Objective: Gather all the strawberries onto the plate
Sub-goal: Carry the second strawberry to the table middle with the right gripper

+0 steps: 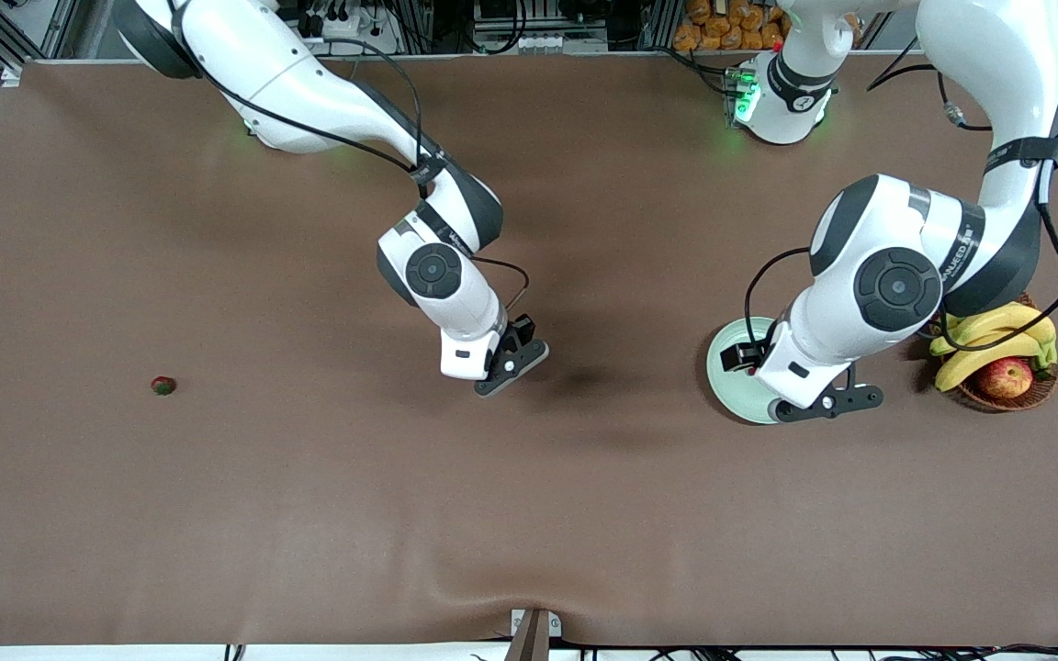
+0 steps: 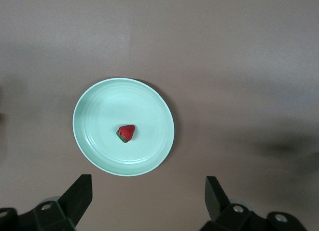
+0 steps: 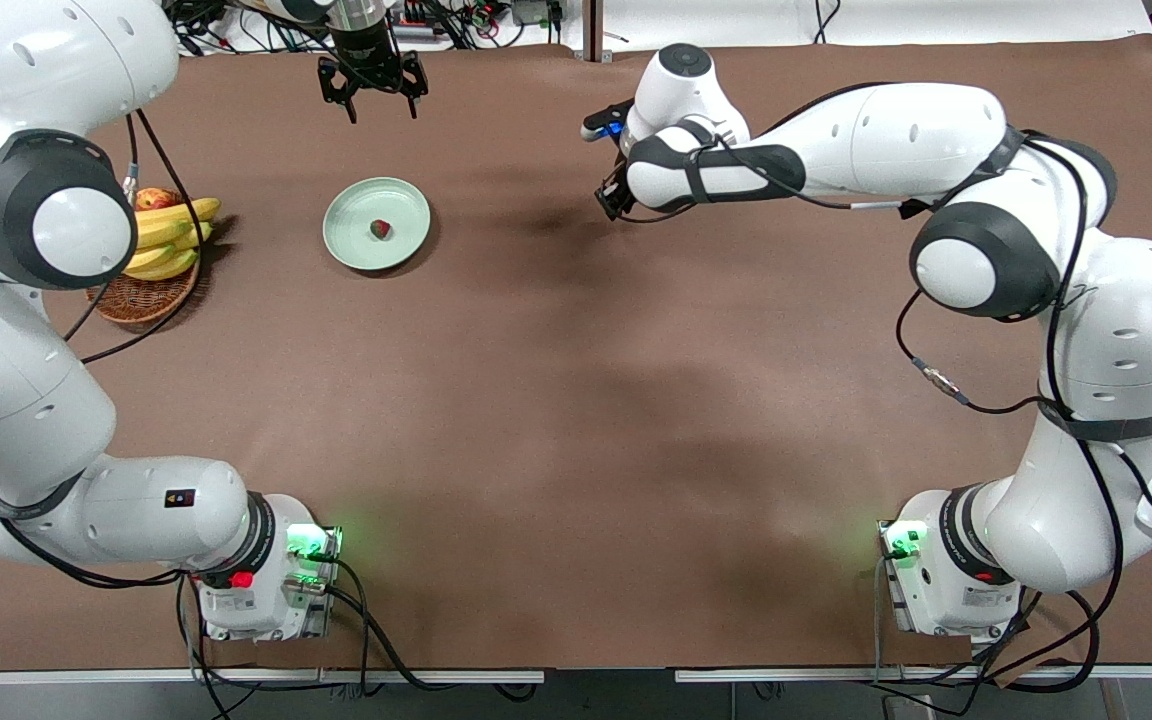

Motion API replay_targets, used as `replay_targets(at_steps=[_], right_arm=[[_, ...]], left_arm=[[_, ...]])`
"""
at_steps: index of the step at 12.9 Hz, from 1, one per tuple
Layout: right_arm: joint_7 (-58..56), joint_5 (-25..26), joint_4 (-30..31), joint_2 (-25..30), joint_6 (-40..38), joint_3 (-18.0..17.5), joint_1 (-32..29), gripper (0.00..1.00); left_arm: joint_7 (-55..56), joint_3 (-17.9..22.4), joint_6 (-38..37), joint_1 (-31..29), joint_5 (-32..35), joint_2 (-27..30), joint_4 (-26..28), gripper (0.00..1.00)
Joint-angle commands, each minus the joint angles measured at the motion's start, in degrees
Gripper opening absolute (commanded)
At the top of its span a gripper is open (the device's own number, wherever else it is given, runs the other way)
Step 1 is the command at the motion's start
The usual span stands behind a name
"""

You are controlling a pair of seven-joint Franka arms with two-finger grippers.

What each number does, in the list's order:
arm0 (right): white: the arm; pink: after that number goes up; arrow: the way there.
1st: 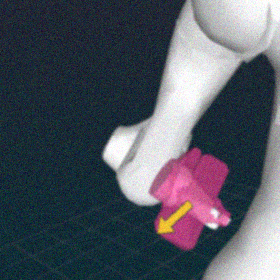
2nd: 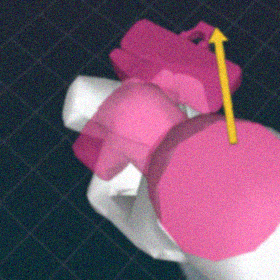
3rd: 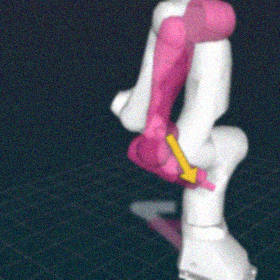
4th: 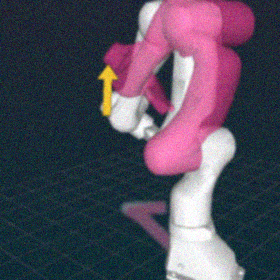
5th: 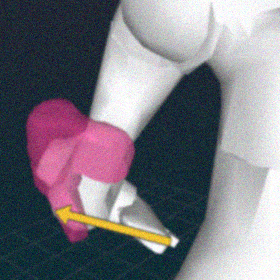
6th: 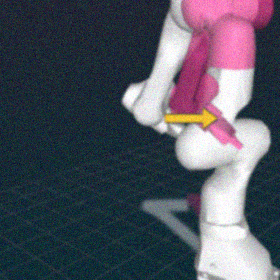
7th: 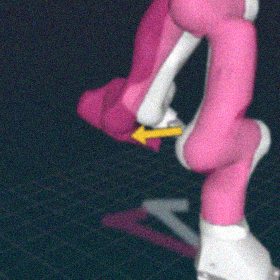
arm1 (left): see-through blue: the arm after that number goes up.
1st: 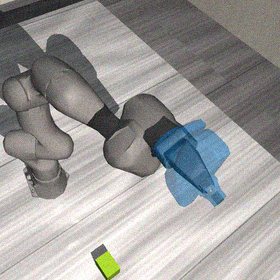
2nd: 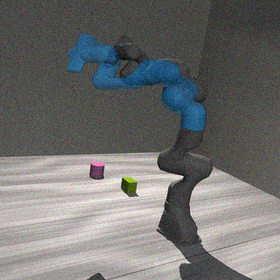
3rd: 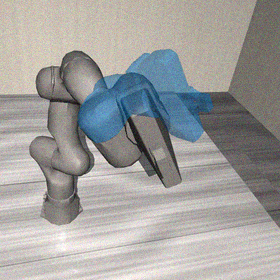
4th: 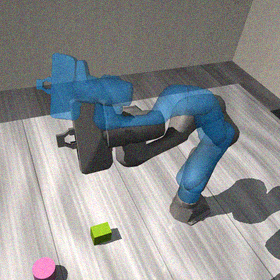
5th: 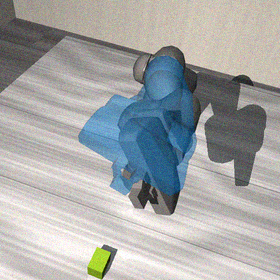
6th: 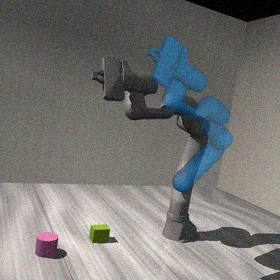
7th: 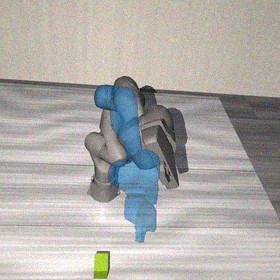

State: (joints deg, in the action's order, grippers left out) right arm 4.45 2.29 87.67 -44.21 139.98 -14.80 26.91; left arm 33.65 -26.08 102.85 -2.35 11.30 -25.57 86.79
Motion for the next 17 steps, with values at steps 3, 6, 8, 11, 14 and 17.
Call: replay_targets(at_steps=[3,6,8,11,14,17], right_arm=[[0.30,0.87,-1.98,-2.89,4.41,0.65,2.97,0.00],[0.30,0.96,-1.98,-3.95,4.77,1.26,4.11,0.00],[0.30,0.96,-1.98,-4.74,4.86,2.57,5.34,0.00],[0.30,0.96,-1.98,-4.31,4.60,3.63,5.43,1.00],[0.47,0.87,-1.98,-0.19,2.06,3.72,4.29,1.00],[-0.22,0.79,-1.98,6.31,-4.00,4.60,-1.66,1.00]], left_arm=[[0.10,-2.74,-4.85,-0.12,-1.01,4.12,-0.40,1.00],[1.85,-3.97,-4.85,0.85,-0.93,3.51,-0.40,1.00],[2.39,-3.97,-4.77,1.81,-0.93,2.99,-0.40,1.00],[2.74,-3.89,-3.63,1.56,-6.09,2.54,-0.48,1.00],[3.35,-3.80,-1.53,2.08,-6.47,1.66,-0.48,1.00],[4.14,-3.89,4.79,3.21,-6.64,0.18,-0.66,1.00]])
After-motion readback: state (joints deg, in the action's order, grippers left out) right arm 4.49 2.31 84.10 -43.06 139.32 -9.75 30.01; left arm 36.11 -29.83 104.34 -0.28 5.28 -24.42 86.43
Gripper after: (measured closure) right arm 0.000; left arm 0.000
